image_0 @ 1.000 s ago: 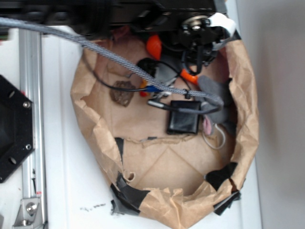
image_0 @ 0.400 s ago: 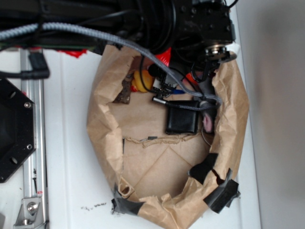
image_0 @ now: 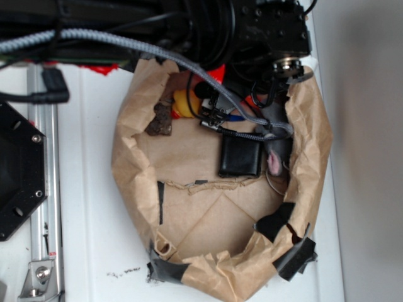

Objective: Grab the carrot.

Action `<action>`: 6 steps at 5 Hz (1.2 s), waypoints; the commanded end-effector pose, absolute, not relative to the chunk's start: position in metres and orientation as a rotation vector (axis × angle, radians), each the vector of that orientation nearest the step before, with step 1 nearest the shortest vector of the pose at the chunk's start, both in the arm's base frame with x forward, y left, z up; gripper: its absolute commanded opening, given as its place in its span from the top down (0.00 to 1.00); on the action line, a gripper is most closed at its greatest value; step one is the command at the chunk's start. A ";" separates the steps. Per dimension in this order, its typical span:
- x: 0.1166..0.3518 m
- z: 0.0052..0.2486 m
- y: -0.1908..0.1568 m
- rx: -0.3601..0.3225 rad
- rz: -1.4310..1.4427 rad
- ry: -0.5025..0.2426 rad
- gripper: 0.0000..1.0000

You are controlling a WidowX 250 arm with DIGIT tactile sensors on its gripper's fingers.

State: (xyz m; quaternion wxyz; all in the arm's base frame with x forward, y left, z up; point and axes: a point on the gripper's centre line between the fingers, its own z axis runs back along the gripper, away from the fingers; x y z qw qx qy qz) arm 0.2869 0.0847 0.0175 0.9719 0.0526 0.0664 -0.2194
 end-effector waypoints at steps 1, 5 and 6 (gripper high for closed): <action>0.275 0.050 0.055 0.124 -0.539 0.086 1.00; 0.273 0.181 0.008 -0.030 -0.175 -0.190 1.00; 0.274 0.172 0.010 -0.017 -0.177 -0.142 1.00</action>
